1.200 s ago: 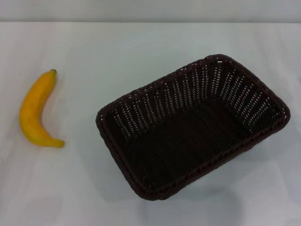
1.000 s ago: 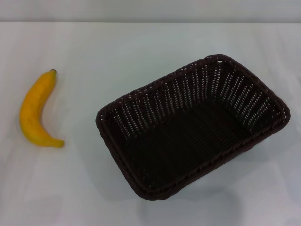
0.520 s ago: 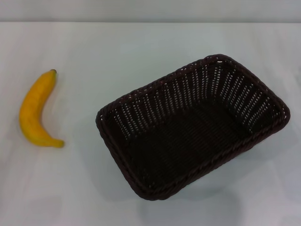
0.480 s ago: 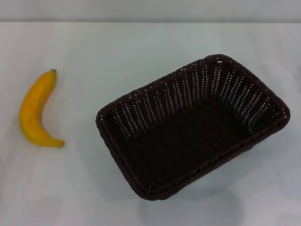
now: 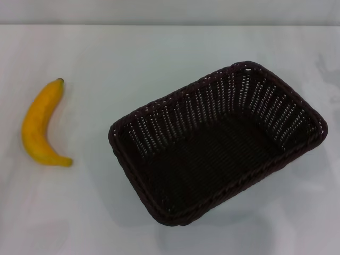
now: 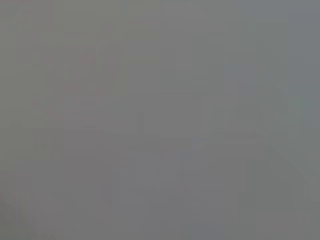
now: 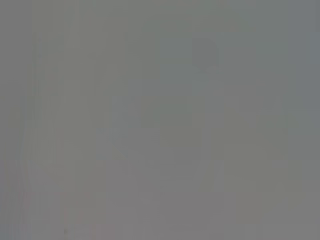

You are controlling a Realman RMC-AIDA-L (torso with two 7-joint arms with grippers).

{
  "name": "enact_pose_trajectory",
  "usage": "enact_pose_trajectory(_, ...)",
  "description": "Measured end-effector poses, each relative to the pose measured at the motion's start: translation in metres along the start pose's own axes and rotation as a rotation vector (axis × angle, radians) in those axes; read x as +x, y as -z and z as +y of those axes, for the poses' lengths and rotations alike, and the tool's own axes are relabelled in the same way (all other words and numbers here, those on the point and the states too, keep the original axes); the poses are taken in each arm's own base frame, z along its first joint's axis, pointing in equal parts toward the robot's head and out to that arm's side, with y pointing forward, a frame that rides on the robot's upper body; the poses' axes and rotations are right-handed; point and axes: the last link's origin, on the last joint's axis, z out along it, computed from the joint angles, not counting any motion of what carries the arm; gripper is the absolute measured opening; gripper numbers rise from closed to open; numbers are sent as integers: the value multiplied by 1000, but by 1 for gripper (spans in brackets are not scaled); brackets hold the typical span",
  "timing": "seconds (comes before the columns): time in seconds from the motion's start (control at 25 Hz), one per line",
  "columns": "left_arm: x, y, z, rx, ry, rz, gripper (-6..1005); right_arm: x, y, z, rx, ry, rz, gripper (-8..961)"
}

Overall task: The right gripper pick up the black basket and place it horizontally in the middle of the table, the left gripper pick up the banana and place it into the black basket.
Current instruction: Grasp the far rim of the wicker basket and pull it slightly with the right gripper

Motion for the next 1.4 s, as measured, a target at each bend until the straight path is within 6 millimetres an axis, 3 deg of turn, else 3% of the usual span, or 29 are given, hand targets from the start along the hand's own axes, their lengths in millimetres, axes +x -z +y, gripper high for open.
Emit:
enact_pose_trajectory(0.2,-2,-1,-2,10,13,-15,837,-18,-23,-12,-55,26,159,767)
enact_pose_trajectory(0.4,-4,-4,-2,11,15,-22,837,-43,-34,-18,-103,65,341,766)
enact_pose_trajectory(0.76,-6,-7,-1,13,20,-27,837,-87,-14,-3,-284,66,631,766)
enact_pose_trajectory(1.08,-7,-11,3,-1,35,-27,837,-133,8,22,-578,36,681,766)
enact_pose_trajectory(1.4,-9,-12,5,-6,42,-34,837,-130,8,41,-701,100,730,765)
